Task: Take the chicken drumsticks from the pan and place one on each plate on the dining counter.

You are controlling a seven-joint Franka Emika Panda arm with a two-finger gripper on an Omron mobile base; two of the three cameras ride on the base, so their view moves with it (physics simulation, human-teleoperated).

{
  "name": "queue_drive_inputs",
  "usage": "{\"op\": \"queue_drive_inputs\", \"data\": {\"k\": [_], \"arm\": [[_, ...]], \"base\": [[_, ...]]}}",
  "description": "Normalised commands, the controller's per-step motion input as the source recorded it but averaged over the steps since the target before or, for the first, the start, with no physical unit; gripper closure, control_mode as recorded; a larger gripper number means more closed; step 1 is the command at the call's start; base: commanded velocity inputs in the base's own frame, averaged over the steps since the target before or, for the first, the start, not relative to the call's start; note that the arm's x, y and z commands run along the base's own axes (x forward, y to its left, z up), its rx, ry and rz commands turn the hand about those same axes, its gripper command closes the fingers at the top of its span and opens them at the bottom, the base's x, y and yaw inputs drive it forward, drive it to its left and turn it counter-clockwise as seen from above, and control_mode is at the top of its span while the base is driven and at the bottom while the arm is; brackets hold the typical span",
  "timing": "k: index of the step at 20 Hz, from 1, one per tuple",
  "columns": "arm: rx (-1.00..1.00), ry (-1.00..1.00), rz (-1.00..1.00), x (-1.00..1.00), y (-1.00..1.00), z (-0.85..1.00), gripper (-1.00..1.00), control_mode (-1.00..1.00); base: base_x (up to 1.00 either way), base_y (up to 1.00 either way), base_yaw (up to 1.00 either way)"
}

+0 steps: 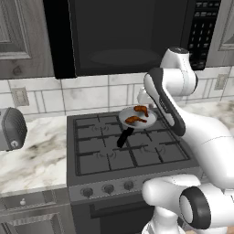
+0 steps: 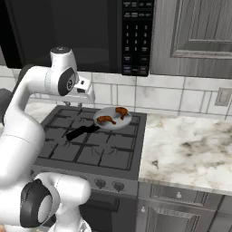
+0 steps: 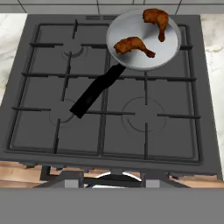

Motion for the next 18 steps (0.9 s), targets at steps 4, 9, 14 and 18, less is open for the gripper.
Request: {"op": "queue_drive_inputs", "data": {"k": [4, 9, 14, 18], "arm": [[0.02, -0.09, 0.05, 0.04, -0.14, -0.16, -1.00, -1.00], [0.03, -0.08, 0.07, 0.30, -0.39, -0.46, -1.00, -1.00], [0.00, -0.15, 0.03, 0.44, -0.48, -0.49, -1.00, -1.00], [0.00, -0.12, 0.05, 0.61, -0.43, -0.38, -1.00, -1.00]], "base": [[0.00, 0.00, 0.00], [0.00, 0.00, 0.00], [0.00, 0.00, 0.00], [0.00, 0.00, 0.00]]}}
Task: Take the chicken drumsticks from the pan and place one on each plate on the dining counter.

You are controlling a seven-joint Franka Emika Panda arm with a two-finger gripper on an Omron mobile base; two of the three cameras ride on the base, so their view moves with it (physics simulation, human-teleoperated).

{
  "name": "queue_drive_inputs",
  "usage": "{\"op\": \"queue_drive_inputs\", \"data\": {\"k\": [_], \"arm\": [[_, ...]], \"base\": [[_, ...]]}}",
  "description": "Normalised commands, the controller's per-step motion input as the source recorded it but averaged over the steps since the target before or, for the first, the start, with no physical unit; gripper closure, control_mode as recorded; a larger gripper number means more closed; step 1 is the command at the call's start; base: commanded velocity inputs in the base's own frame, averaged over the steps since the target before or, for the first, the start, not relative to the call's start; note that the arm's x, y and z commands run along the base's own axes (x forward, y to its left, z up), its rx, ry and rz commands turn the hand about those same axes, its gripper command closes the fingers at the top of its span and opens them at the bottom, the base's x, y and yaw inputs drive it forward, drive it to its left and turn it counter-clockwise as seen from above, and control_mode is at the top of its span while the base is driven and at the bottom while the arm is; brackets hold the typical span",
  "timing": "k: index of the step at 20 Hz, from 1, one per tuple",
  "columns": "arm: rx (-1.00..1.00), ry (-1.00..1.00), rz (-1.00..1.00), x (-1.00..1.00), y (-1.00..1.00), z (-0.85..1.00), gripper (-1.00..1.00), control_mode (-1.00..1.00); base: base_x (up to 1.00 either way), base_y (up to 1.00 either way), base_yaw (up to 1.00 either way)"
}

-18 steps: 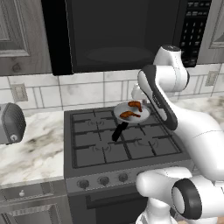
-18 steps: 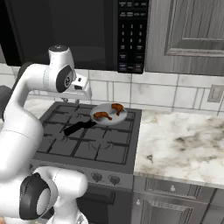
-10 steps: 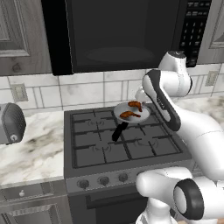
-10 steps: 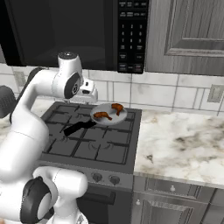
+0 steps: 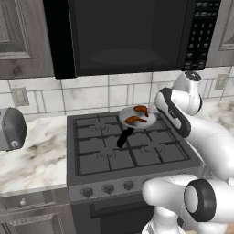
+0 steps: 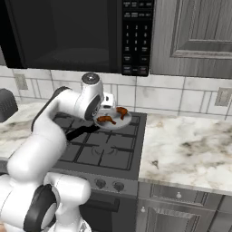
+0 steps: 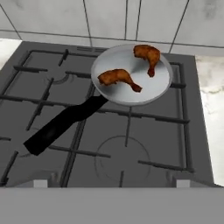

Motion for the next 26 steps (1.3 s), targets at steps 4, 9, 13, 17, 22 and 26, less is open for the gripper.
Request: {"op": "queue_drive_inputs", "data": {"k": [4, 9, 13, 17, 22, 26], "arm": [[0.00, -0.06, 0.06, 0.74, -0.30, -0.32, -1.00, -1.00], [0.00, 0.00, 0.07, 0.83, -0.26, -0.13, -1.00, -1.00], [0.00, 0.00, 0.07, 0.86, -0.26, -0.06, -1.00, -1.00], [-0.08, 0.07, 0.06, 0.78, -0.05, -0.25, -1.00, -1.00], [-0.17, 0.07, 0.07, 0.72, 0.00, -0.36, -1.00, -1.00], [-0.17, 0.05, 0.07, 0.53, 0.00, -0.37, -1.00, -1.00]], "base": [[0.00, 0.00, 0.00], [0.00, 0.00, 0.00], [0.00, 0.00, 0.00], [0.00, 0.00, 0.00], [0.00, 0.00, 0.00], [0.00, 0.00, 0.00]]}}
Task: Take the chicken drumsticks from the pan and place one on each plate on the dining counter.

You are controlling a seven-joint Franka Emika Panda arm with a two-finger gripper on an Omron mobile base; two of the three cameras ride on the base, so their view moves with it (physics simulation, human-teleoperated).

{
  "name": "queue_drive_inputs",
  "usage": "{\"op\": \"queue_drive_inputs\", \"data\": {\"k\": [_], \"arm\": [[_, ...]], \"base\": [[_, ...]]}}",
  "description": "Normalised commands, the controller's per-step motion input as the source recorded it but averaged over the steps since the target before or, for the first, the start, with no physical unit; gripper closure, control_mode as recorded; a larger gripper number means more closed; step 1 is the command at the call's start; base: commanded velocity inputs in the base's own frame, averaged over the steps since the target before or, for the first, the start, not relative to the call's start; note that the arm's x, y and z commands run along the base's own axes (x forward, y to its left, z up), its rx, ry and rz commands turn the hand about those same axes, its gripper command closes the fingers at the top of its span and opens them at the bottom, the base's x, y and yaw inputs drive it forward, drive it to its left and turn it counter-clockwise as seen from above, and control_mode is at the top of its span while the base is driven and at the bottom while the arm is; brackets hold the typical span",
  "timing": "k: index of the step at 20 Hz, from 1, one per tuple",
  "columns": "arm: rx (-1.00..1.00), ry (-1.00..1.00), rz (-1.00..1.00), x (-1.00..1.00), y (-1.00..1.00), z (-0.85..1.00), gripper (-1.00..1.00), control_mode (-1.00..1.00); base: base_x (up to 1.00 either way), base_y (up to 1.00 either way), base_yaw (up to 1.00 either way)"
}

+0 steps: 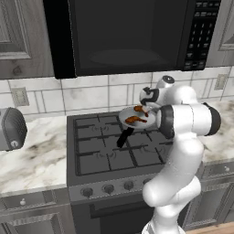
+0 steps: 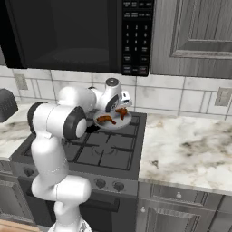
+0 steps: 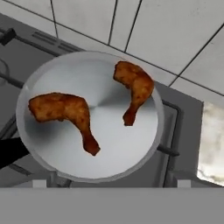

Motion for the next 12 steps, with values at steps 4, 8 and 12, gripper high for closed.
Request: {"op": "queue_drive_inputs", "data": {"k": [4, 8, 12], "arm": [[-0.20, 0.05, 0.08, 0.30, 0.00, -0.49, -1.00, -1.00], [-0.11, 0.00, 0.07, 0.50, 0.00, -0.32, -1.00, -1.00], [0.00, 0.00, 0.01, 0.73, 0.00, -0.25, -1.00, -1.00]], "base": [[0.00, 0.00, 0.00], [0.00, 0.00, 0.00], [0.00, 0.00, 0.00]]}}
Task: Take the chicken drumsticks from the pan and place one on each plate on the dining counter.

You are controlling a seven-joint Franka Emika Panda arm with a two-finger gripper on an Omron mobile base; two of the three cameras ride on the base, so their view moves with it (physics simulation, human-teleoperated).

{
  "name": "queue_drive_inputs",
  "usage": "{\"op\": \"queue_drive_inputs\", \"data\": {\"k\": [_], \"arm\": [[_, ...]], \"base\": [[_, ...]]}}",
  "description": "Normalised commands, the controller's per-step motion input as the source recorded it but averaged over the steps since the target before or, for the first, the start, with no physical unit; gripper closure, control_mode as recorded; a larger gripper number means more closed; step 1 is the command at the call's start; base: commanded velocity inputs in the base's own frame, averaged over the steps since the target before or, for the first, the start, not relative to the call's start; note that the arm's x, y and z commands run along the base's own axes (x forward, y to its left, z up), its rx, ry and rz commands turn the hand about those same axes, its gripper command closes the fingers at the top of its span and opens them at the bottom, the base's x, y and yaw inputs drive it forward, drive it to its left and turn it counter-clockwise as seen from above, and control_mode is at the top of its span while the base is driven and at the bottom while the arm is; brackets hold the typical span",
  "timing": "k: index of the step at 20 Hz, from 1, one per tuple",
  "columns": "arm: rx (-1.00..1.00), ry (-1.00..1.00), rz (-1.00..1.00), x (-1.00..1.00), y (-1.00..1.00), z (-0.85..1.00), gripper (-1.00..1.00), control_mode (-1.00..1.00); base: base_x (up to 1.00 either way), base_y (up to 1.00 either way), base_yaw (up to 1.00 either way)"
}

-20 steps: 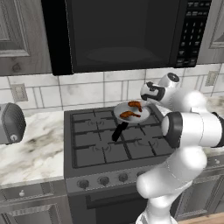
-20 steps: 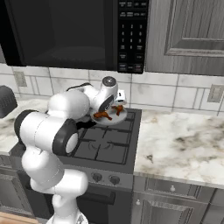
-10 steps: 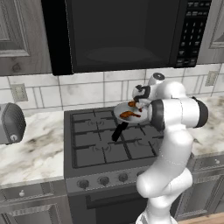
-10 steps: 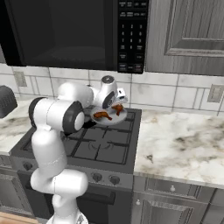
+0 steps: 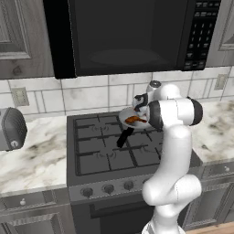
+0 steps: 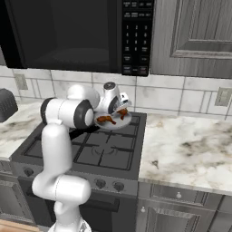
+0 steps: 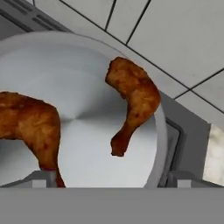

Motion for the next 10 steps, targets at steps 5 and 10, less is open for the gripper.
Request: {"op": "queue_drive_inputs", "data": {"k": [5, 10], "arm": [[0.00, 0.00, 0.01, 0.72, -0.07, -0.24, -1.00, -1.00], [-0.01, 0.00, 0.02, 0.67, -0.12, -0.27, -1.00, -1.00]], "base": [[0.00, 0.00, 0.00], [0.00, 0.00, 0.00]]}}
